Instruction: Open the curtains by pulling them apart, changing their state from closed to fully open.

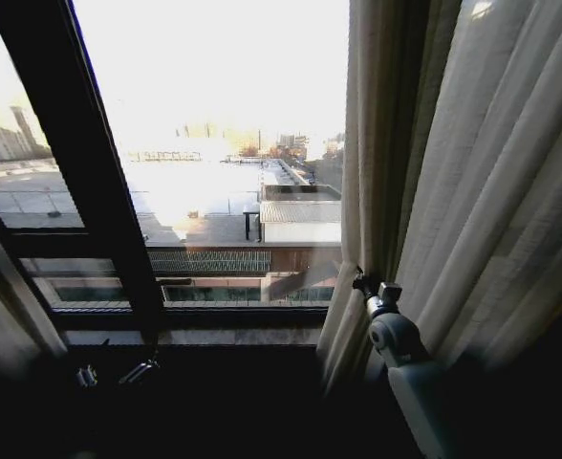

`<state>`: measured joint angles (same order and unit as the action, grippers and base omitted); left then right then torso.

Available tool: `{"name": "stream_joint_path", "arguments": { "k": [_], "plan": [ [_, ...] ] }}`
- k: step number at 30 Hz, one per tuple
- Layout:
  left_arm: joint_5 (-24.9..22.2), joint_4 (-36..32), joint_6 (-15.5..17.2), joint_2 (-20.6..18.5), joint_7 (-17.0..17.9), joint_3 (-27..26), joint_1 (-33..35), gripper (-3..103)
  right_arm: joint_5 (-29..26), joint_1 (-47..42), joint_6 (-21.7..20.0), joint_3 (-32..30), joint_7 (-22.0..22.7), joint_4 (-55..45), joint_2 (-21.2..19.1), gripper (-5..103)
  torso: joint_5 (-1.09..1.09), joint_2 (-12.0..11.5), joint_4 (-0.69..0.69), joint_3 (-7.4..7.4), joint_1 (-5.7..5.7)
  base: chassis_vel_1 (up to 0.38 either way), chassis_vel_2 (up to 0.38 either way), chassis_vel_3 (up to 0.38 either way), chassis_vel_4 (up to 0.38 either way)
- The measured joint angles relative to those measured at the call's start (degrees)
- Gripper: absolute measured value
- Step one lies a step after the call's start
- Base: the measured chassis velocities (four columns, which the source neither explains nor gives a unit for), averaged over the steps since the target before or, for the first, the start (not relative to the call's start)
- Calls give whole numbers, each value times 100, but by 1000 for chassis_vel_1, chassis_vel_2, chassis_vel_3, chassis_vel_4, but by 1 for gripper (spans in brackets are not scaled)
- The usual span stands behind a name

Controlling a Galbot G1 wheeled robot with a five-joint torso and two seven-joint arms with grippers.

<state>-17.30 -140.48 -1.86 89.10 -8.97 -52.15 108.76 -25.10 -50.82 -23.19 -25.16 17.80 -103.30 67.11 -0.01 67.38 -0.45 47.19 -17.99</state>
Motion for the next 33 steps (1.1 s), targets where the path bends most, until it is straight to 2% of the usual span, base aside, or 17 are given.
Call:
{"name": "stream_joint_path", "arguments": {
  "k": [33],
  "plan": [
    [-2,62,23,-2,-63,24,-58,100,9,-56,3,-33,-20,-33,-49,0,0,0,1,0,0,-353,-352,353,353]
  ]
}}
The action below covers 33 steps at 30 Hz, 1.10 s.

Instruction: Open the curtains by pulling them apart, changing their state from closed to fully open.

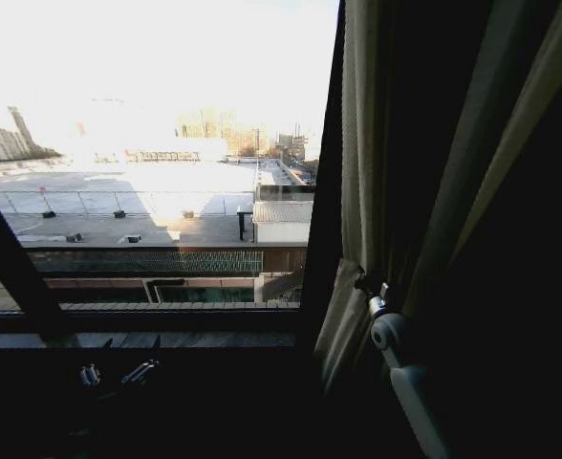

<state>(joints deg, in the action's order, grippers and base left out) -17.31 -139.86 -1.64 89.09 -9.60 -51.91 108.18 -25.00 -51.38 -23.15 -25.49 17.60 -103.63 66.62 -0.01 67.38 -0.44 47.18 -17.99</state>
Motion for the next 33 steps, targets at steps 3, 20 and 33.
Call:
{"name": "stream_joint_path", "arguments": {
  "k": [3,20,33],
  "plan": [
    [1,5,1,1,0,2,-3,100,20,-7,113,17,-1,19,1,0,0,-1,1,0,0,-364,-353,357,353],
    [17,90,-15,25,-43,2,-37,100,102,37,249,-278,8,278,40,0,7,0,4,0,-1,-136,-149,150,135],
    [12,109,-44,30,-53,16,-62,100,88,174,260,-950,175,768,-90,0,-2,0,0,0,0,10,15,-12,-14]
  ]
}}
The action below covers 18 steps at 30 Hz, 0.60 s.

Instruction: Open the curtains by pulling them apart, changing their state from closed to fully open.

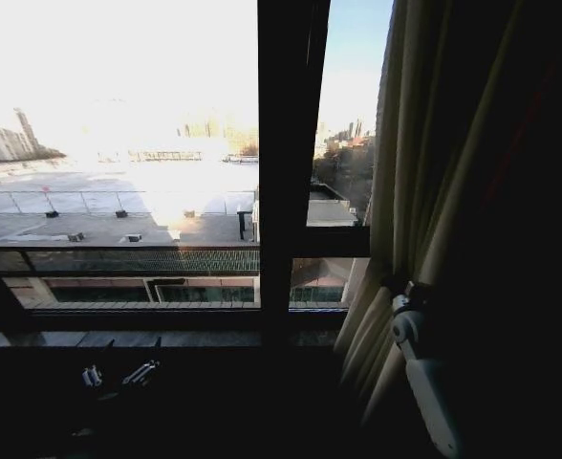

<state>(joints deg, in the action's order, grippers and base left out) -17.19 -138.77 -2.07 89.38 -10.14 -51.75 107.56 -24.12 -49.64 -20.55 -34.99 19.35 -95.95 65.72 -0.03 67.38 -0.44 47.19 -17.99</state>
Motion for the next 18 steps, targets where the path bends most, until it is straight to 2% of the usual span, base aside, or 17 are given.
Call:
{"name": "stream_joint_path", "arguments": {
  "k": [12,18],
  "plan": [
    [-1,13,-44,52,-33,17,-3,100,-4,368,119,-612,363,897,-167,0,2,0,1,0,0,0,0,0,0],
    [7,30,-66,95,-46,37,-13,100,3,208,148,-573,346,742,-260,0,0,0,-2,0,0,0,0,0,0]
  ]
}}
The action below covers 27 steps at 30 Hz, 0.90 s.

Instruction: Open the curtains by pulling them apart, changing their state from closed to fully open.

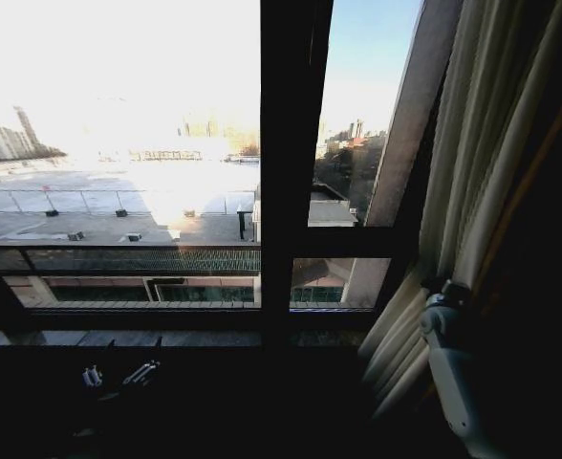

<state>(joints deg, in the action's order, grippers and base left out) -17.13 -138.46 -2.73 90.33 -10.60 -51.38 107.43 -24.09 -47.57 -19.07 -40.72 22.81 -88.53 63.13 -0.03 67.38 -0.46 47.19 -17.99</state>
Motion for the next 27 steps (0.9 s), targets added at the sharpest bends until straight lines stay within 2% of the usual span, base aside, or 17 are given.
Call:
{"name": "stream_joint_path", "arguments": {
  "k": [6,9,10,11,13,15,16,19,20,21,22,23,25,26,27],
  "plan": [
    [30,0,-4,28,-13,22,-10,100,22,-234,-188,119,-218,-447,2,-2,0,0,0,0,-1,0,0,0,0],
    [33,-9,-5,35,-14,14,-20,100,199,-544,-266,342,-432,-1058,74,14,1,0,2,0,0,0,0,0,0],
    [33,-9,-5,35,-14,14,-20,100,199,-544,-266,342,-432,-1058,74,14,1,0,2,0,0,0,0,0,0],
    [33,-20,3,37,-12,6,-37,100,209,-694,-379,442,-515,-1361,98,25,2,0,2,0,0,0,0,0,0],
    [33,-25,19,38,-9,4,-52,100,208,-797,-476,500,-571,-1567,107,25,2,0,2,0,0,0,0,0,0],
    [32,-27,64,42,-2,2,-87,100,137,-1029,-657,613,-661,-1961,108,36,3,0,2,0,0,0,0,0,0],
    [32,-27,64,42,-2,2,-87,100,137,-1029,-657,613,-661,-1961,108,36,3,0,2,0,0,0,0,0,0],
    [-37,-33,246,47,31,-2,-188,100,-264,-1586,-1108,772,-712,-2794,83,52,3,0,2,0,0,0,0,0,0],
    [-65,-29,312,56,48,-11,-246,100,-334,-1755,-1199,801,-713,-3000,84,52,2,0,1,0,0,0,0,0,0],
    [-65,-29,312,56,48,-11,-246,100,-334,-1755,-1199,801,-713,-3000,84,52,2,0,1,0,0,0,0,0,0],
    [-78,-10,417,72,65,-23,-337,100,-361,-1999,-1250,828,-714,-3267,106,63,3,0,1,0,0,0,0,0,0],
    [-82,-6,446,74,69,-27,-360,100,-361,-2082,-1258,834,-713,-3347,119,63,3,0,1,-1,0,0,0,0,0],
    [-98,-11,651,71,158,-46,-461,100,-274,-2442,-1265,853,-696,-3696,219,74,3,0,2,0,0,0,0,0,0],
    [-98,-11,651,71,158,-46,-461,100,-274,-2442,-1265,853,-696,-3696,219,74,3,0,2,0,0,0,0,0,0],
    [-101,-28,726,59,210,-49,-487,100,-140,-2589,-1265,853,-698,-3817,271,79,2,1,2,0,0,0,0,0,0]
  ]
}}
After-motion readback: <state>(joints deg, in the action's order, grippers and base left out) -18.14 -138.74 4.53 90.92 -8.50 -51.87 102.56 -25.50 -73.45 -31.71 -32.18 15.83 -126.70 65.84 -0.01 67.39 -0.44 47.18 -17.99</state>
